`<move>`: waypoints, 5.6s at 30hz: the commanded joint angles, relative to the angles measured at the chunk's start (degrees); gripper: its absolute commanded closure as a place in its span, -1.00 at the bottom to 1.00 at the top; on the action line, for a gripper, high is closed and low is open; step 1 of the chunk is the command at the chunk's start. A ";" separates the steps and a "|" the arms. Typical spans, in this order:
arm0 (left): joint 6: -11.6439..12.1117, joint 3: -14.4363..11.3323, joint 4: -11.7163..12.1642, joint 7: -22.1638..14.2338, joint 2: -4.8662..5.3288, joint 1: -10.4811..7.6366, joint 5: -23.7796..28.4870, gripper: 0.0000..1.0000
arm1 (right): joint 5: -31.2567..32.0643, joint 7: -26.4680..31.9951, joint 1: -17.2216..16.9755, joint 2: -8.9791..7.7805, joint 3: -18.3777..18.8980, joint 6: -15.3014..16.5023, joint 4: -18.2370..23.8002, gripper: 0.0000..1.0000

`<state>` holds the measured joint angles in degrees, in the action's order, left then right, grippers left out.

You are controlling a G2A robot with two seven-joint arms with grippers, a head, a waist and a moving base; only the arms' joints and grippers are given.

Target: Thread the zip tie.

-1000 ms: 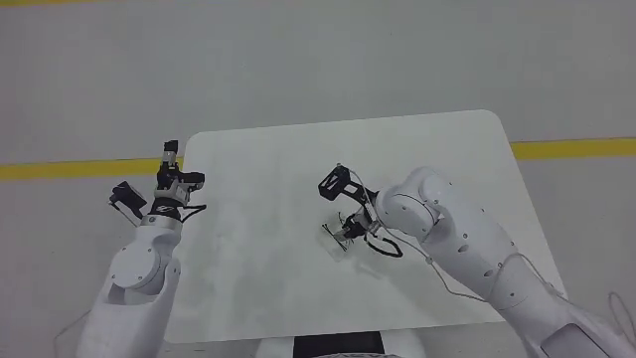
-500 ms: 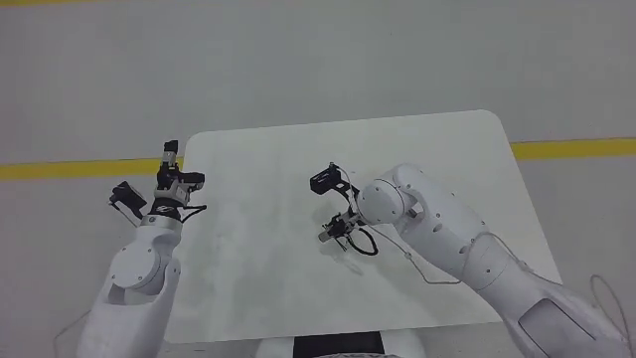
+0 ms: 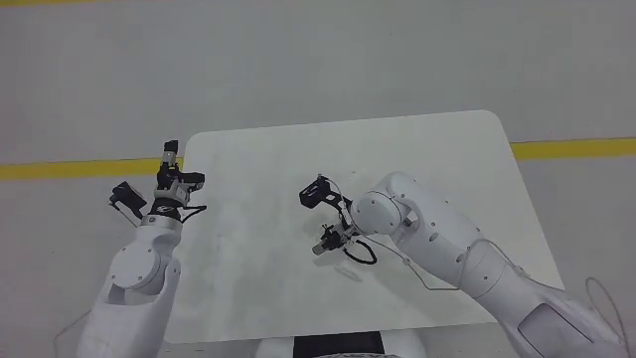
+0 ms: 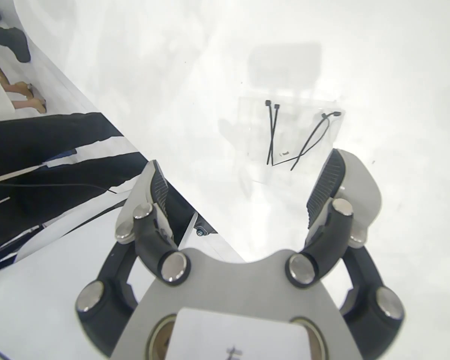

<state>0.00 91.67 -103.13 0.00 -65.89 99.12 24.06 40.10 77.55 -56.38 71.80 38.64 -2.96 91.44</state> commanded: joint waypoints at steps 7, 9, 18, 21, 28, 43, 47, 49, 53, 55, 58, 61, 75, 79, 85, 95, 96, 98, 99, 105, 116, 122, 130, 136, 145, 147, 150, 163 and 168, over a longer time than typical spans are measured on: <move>0.00 0.00 0.00 0.00 0.00 0.00 0.00 -1.00 | 0.08 0.12 0.16 0.05 -0.20 0.18 -0.11 -1.00; 0.00 0.00 0.00 0.00 0.00 0.00 0.00 -1.00 | 0.08 0.12 0.16 0.05 -0.20 0.18 -0.11 -1.00; 0.00 0.00 0.00 0.00 0.00 0.00 0.00 -1.00 | 0.03 -2.78 0.33 0.94 -2.33 -0.15 -2.34 -1.00; 0.00 0.00 0.00 0.00 0.00 0.00 0.00 -1.00 | 0.03 -2.78 0.33 0.94 -2.33 -0.15 -2.34 -1.00; 0.00 0.00 0.00 0.00 0.00 0.00 0.00 -1.00 | 0.68 -4.51 -0.44 0.74 -1.88 0.22 -2.70 -1.00; 0.00 0.00 0.00 0.00 0.00 0.00 0.00 -1.00 | 2.54 -6.11 -1.66 0.26 -1.04 0.78 -1.94 -1.00; 0.00 0.00 0.00 0.00 0.00 0.00 0.00 -1.00 | 3.68 -5.79 -2.29 -0.06 -0.38 0.18 -0.88 0.16; 0.00 0.00 0.00 0.00 0.00 0.00 0.00 -1.00 | 4.43 -5.46 -2.60 -0.22 -0.10 -0.31 -0.52 0.32; 0.00 0.00 0.00 0.00 0.00 0.00 0.00 -1.00 | 5.19 -5.13 -3.09 -0.39 0.20 -0.52 -0.12 0.58; 0.00 0.00 0.00 0.00 0.00 0.00 0.00 -1.00 | 5.52 -5.29 -3.33 -0.44 0.29 -0.53 -0.27 0.62; 0.00 0.00 0.00 0.00 0.00 0.00 0.00 -1.00 | 5.77 -5.95 -3.63 -0.43 0.37 -0.62 -0.66 0.82; 0.00 0.00 0.00 0.00 0.00 0.00 0.00 -1.00 | 5.97 -6.42 -3.77 -0.35 0.31 -0.78 -1.12 0.96; 0.00 0.00 0.00 0.00 0.00 0.00 0.00 -1.00 | 8.89 -8.11 -2.40 0.95 -2.00 -2.51 -4.40 0.82; 0.00 0.00 0.00 0.00 0.00 0.00 0.00 -1.00 | 9.13 -8.34 -1.77 1.47 -2.66 -2.69 -5.51 0.74; 0.00 0.00 0.00 0.00 0.00 0.00 0.00 -1.00 | 9.42 -8.95 -1.16 2.12 -3.26 -2.88 -6.88 0.78; 0.00 0.00 0.00 0.00 0.00 0.00 0.00 -1.00 | 9.18 -9.18 -0.41 3.12 -3.98 -2.73 -9.03 0.82; 0.00 0.00 0.00 0.00 0.00 0.00 0.00 -1.00 | 9.17 -9.17 -0.34 3.20 -4.02 -2.74 -9.20 0.82; 0.00 0.00 0.00 0.00 0.00 0.00 0.00 -1.00 | 9.16 -9.18 -0.23 3.37 -4.07 -2.82 -9.49 0.82; 0.00 0.00 0.00 0.00 0.00 0.00 0.00 -1.00 | 9.18 -9.19 -0.20 3.44 -4.08 -2.89 -9.59 0.82; 0.00 0.00 0.00 0.00 0.00 0.00 0.00 -1.00 | 9.39 -9.29 -0.12 3.86 -4.20 -3.12 -10.41 0.90; 0.00 0.00 0.00 0.00 0.00 0.00 0.00 -1.00 | 10.61 -8.09 -1.17 3.75 -2.87 -4.57 -8.26 1.00; 0.00 0.00 0.00 0.00 0.00 0.00 0.00 -1.00 | 10.97 -6.52 -4.04 2.35 0.78 -4.83 -2.26 1.00; 0.00 0.00 0.00 0.00 0.00 0.00 0.00 -1.00 | 6.36 -8.64 -9.69 0.18 8.75 -2.51 5.44 1.00; 0.00 0.00 0.00 0.00 0.00 0.00 0.00 -1.00 | -3.96 -12.37 -13.02 -0.63 14.05 3.29 7.22 1.00; 0.00 0.00 0.00 0.00 0.00 0.00 0.00 -1.00 | -3.96 -12.37 -13.02 -0.63 14.05 3.29 7.22 1.00; 0.00 0.00 0.00 0.00 0.00 0.00 0.00 -1.00 | -6.76 -14.88 -13.79 -0.53 14.11 4.49 6.91 1.00; 0.00 0.00 0.00 0.00 0.00 0.00 0.00 -1.00 | -12.52 -16.54 -13.76 -0.43 15.07 6.65 6.32 1.00; 0.00 0.00 0.00 0.00 0.00 0.00 0.00 -1.00 | -44.35 -17.71 -8.18 1.04 17.41 10.45 -3.29 1.00; 0.00 0.00 0.00 0.00 0.00 0.00 0.00 -1.00 | -53.41 -16.69 -6.53 1.72 17.18 12.27 -6.81 1.00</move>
<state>0.00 91.67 -103.13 0.00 -65.89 99.12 24.06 -14.33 60.87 -62.87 73.54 55.82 9.33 84.47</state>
